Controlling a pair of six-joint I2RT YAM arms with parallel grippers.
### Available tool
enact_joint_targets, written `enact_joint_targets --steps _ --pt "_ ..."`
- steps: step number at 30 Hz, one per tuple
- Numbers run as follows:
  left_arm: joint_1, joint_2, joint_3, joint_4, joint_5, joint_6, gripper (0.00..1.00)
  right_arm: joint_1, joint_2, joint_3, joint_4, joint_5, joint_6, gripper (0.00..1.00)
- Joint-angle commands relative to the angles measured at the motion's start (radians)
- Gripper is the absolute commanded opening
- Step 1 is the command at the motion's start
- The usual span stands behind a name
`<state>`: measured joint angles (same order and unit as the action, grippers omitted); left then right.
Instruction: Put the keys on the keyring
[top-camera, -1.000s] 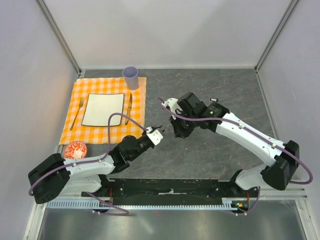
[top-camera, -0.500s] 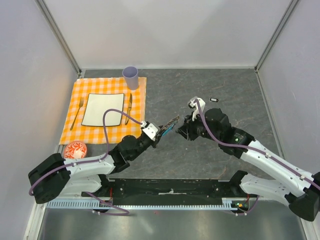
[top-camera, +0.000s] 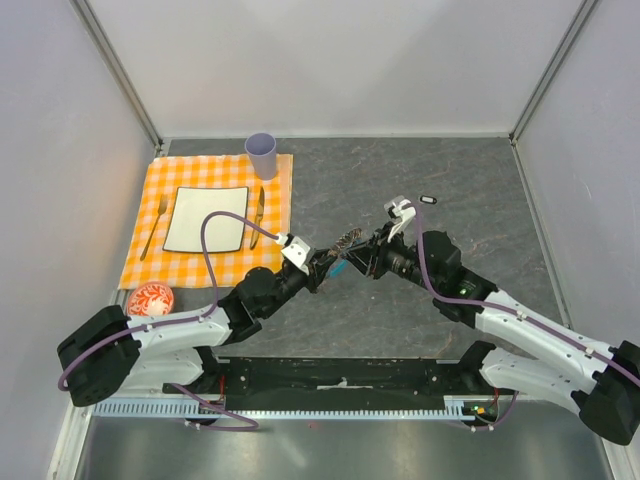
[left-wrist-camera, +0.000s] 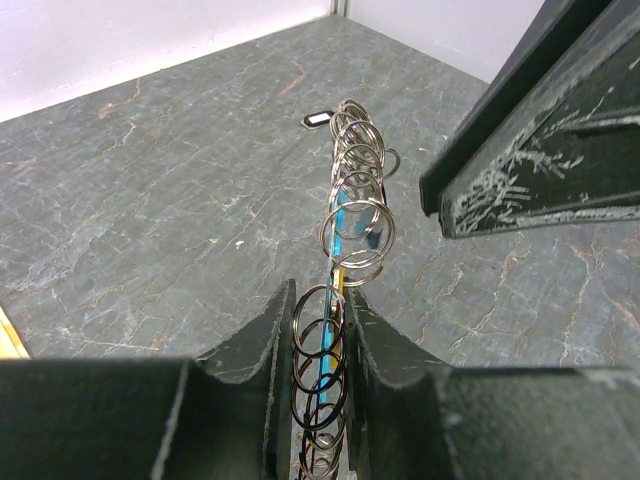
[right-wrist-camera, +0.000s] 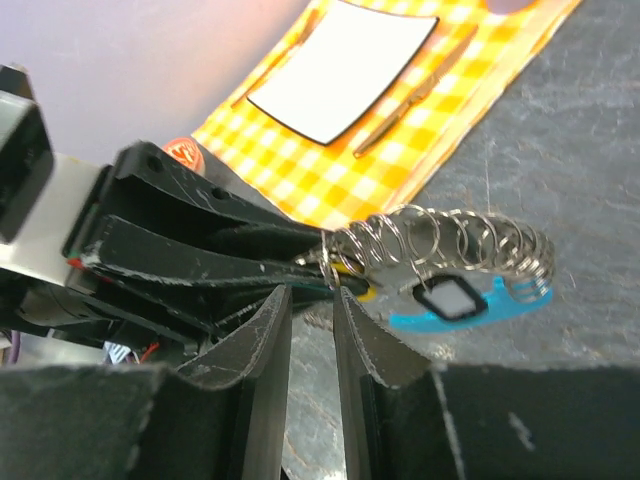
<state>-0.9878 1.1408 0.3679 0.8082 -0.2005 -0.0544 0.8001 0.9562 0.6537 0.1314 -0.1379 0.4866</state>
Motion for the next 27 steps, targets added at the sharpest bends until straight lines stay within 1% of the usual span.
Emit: enact_joint_targets --steps 1,10,18,20,23,26,27 --pt "0.000 -0.009 0.049 0.066 -0.008 -0.059 0.02 -0.002 -0.001 -0.008 0.155 -0.023 0.017 0.31" --pt "0.001 -0.023 0.046 0.069 -0.004 -0.067 0.02 -0.002 0.042 -0.008 0.157 -0.012 0.027 0.28" --pt "0.001 -0.027 0.045 0.074 -0.004 -0.076 0.02 -0.002 0.072 -0.011 0.159 -0.034 0.040 0.28" --pt "0.001 -0.030 0.045 0.074 -0.004 -0.078 0.02 -0.002 0.075 -0.012 0.165 -0.035 0.041 0.26" --pt "0.001 -0.033 0.046 0.074 -0.002 -0.079 0.02 -0.002 0.084 -0.012 0.171 -0.038 0.040 0.20" --pt "0.001 -0.035 0.046 0.074 0.001 -0.081 0.02 -0.004 0.085 -0.014 0.175 -0.040 0.033 0.07" --pt "0.001 -0.035 0.046 0.072 0.001 -0.075 0.02 -0.002 0.084 -0.012 0.177 -0.040 0.032 0.00"
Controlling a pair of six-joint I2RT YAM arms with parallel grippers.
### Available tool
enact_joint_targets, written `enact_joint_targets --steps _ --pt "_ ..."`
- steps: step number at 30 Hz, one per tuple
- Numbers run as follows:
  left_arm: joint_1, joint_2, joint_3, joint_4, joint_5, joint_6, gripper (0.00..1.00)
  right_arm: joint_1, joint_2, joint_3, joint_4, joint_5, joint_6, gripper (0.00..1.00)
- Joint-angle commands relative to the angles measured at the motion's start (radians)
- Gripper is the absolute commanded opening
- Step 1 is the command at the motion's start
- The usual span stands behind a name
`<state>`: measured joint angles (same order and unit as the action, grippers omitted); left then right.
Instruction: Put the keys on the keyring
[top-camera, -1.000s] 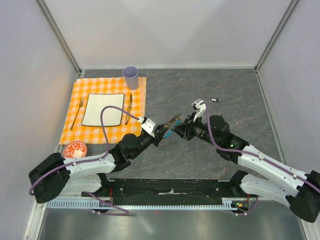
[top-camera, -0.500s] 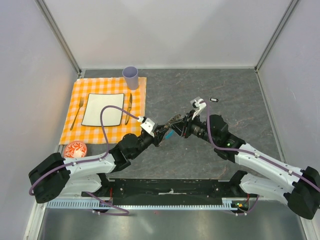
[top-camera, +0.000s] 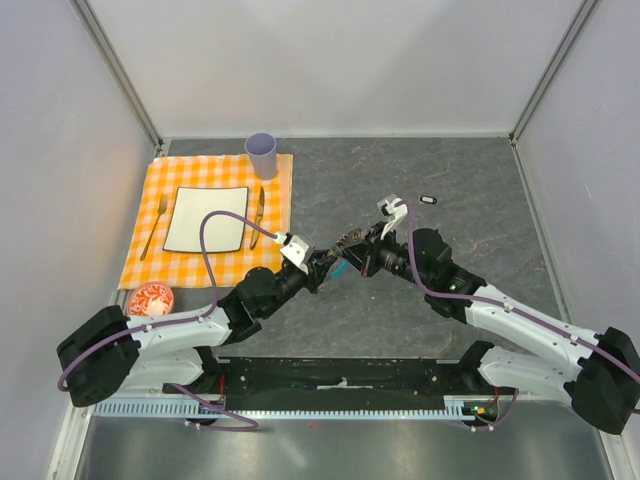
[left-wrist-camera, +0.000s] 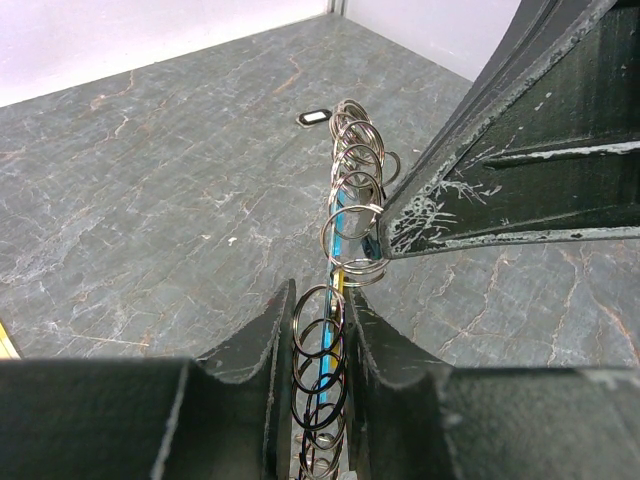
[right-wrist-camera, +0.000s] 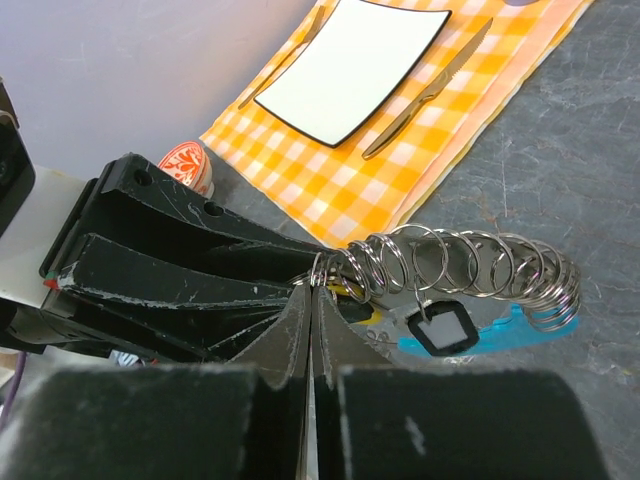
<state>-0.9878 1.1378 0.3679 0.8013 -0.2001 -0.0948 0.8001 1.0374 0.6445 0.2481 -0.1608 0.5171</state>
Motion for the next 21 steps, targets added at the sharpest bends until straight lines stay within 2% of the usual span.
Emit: enact_joint_targets --steps 1,7,14,21 --pt "0.001 -0.030 0.046 0.075 0.001 -0.030 0.02 -0.004 0.001 -0.002 0.059 -0.016 -0.002 0.00" --pt "0.000 -0.033 0.043 0.044 0.008 0.068 0.02 -0.002 -0.011 0.069 -0.082 0.001 -0.077 0.00" --pt "0.001 -0.093 0.022 -0.017 0.013 0.305 0.02 -0.006 0.059 0.279 -0.475 -0.055 -0.198 0.00" --pt "0.001 -0.118 0.012 -0.059 0.083 0.475 0.02 -0.025 0.136 0.411 -0.676 -0.129 -0.249 0.00"
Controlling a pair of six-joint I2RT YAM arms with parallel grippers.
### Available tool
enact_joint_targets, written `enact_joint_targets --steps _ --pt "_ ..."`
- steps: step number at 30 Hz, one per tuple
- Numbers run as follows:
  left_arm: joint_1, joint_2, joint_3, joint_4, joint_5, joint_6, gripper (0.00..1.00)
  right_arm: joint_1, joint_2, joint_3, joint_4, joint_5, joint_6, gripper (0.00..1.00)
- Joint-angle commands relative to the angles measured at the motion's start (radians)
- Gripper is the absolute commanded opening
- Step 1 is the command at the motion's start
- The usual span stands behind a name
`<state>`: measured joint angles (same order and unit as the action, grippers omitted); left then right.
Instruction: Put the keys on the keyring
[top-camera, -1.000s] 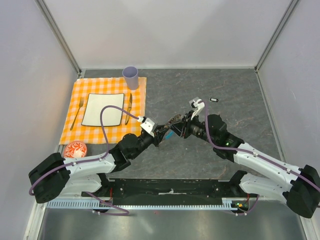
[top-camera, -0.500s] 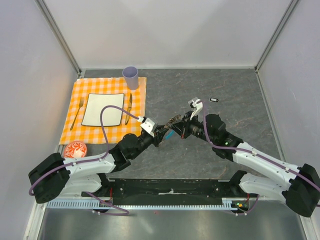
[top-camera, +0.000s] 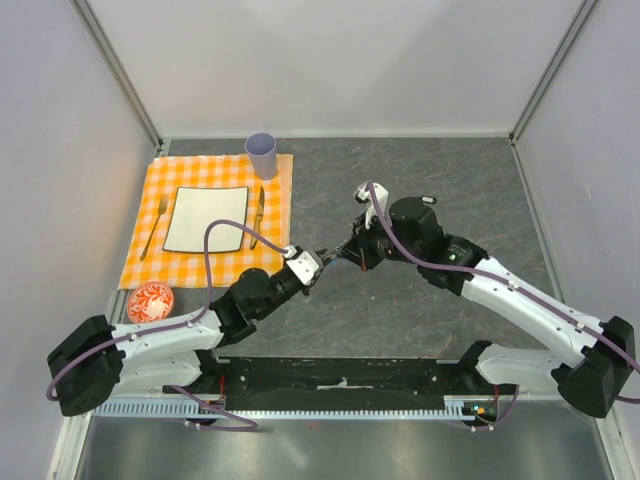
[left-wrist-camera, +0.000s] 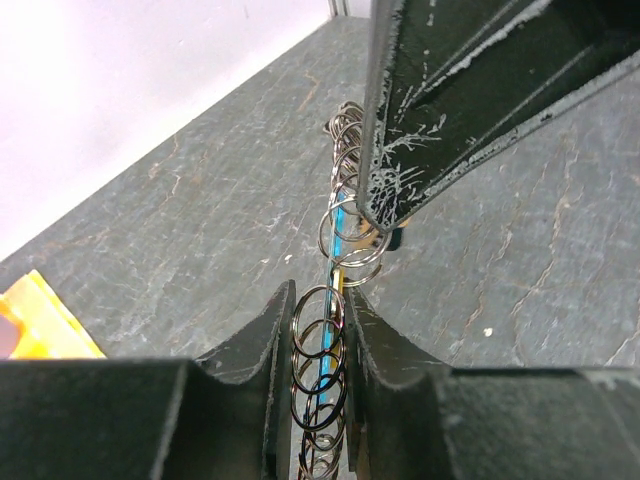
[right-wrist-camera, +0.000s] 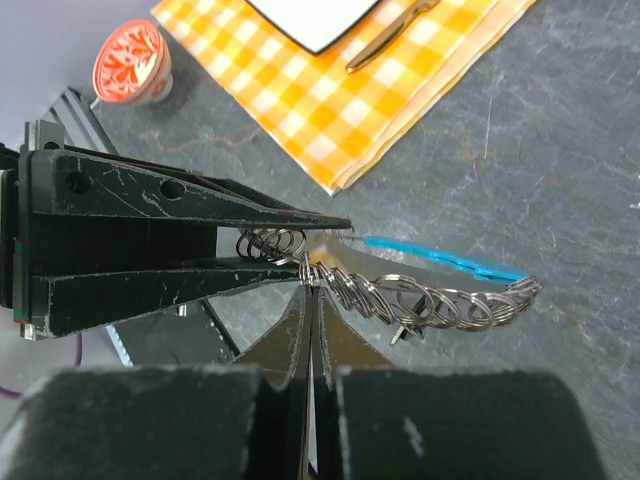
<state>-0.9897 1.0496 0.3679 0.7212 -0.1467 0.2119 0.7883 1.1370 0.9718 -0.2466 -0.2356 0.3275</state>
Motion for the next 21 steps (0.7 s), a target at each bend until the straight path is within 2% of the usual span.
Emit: enact_joint_targets --steps 1,8,14,18,20,21 --pt "0.003 -0.030 0.012 0.009 0.033 0.181 0.02 -0.020 0.055 0.108 -0.198 -0.067 -0.062 0.00" --pt "0.003 -0.023 0.031 -0.072 0.038 0.277 0.02 -0.031 0.145 0.209 -0.393 -0.148 -0.151 0.00" --pt "0.002 -0.002 0.049 -0.115 -0.019 0.326 0.02 -0.029 0.199 0.234 -0.483 -0.203 -0.203 0.00" --pt "0.002 0.009 0.055 -0.108 -0.056 0.295 0.02 -0.029 0.196 0.223 -0.473 -0.189 -0.203 0.00" --pt "0.002 0.007 0.052 -0.089 -0.059 0.261 0.02 -0.035 0.167 0.191 -0.394 -0.165 -0.156 0.00" --pt "0.000 0.006 0.048 -0.063 -0.057 0.223 0.02 -0.035 0.129 0.174 -0.355 -0.157 -0.130 0.05"
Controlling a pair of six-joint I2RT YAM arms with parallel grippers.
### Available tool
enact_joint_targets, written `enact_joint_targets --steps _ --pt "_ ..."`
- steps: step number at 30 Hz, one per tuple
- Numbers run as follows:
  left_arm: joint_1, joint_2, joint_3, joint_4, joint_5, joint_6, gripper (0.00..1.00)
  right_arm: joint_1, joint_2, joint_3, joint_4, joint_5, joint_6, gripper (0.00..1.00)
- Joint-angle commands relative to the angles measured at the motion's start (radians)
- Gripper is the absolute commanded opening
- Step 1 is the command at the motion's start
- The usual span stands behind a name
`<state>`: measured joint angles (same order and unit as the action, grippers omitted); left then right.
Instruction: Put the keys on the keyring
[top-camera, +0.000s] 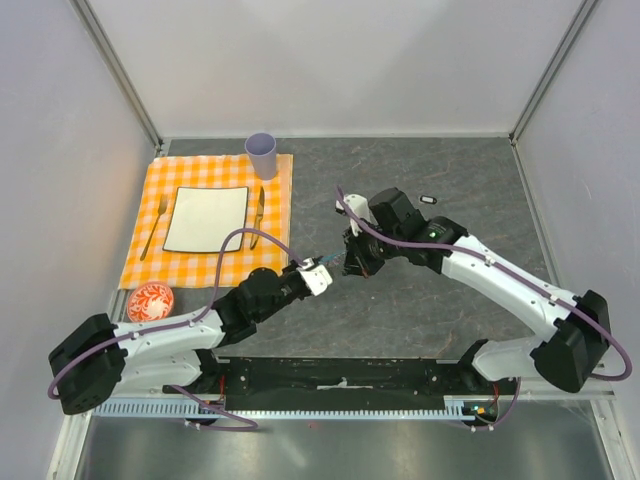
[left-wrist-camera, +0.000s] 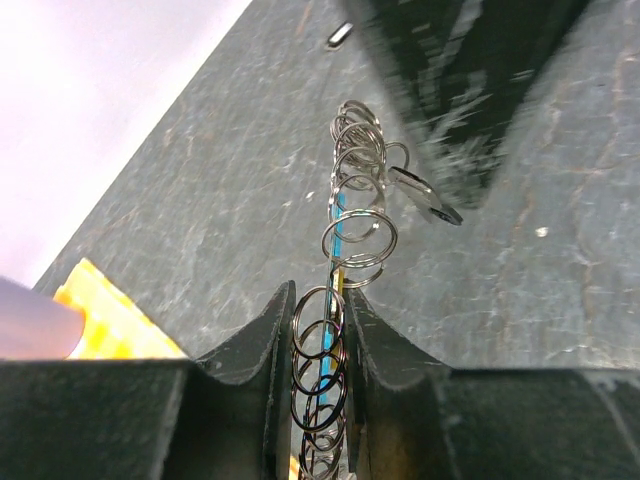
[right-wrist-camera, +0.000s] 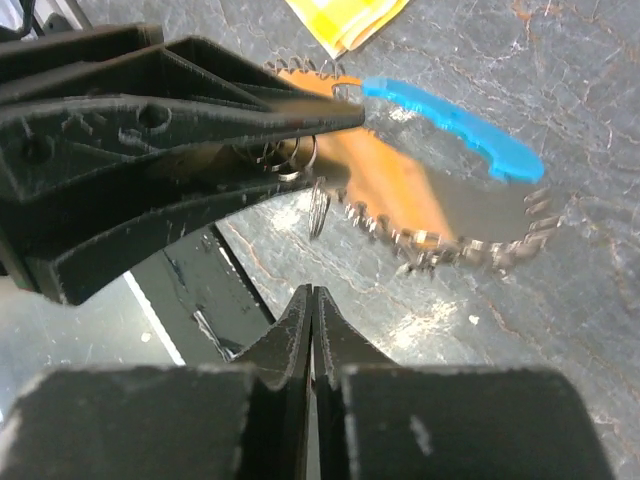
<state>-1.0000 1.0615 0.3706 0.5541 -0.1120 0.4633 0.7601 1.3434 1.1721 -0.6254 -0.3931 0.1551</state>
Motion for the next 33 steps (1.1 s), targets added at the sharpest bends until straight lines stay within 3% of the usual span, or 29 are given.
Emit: enact_joint_targets --steps 1,2,3,7,11,21,33 --pt "0.012 -0.011 0.042 0.115 -0.086 -0.049 0.02 -0.011 -0.101 -0.063 0.105 0.019 0.076 0.12" --pt "0.011 -0.012 0.039 0.127 -0.081 -0.098 0.02 -0.010 -0.122 -0.083 0.149 0.037 0.101 0.25" --pt "0.011 -0.014 0.034 0.144 -0.077 -0.126 0.02 -0.010 -0.175 -0.109 0.198 0.054 0.125 0.29" --pt "0.012 -0.008 0.031 0.194 -0.064 -0.253 0.02 -0.010 -0.295 -0.277 0.470 0.108 0.214 0.33" --pt "0.012 0.009 0.048 0.198 -0.060 -0.382 0.02 -0.010 -0.366 -0.399 0.618 0.141 0.253 0.35" --pt "0.012 0.026 0.093 0.170 -0.011 -0.535 0.02 -0.004 -0.386 -0.548 0.906 0.122 0.208 0.36" --pt "0.012 0.035 0.110 0.161 0.011 -0.568 0.02 -0.002 -0.362 -0.552 0.954 0.119 0.175 0.31"
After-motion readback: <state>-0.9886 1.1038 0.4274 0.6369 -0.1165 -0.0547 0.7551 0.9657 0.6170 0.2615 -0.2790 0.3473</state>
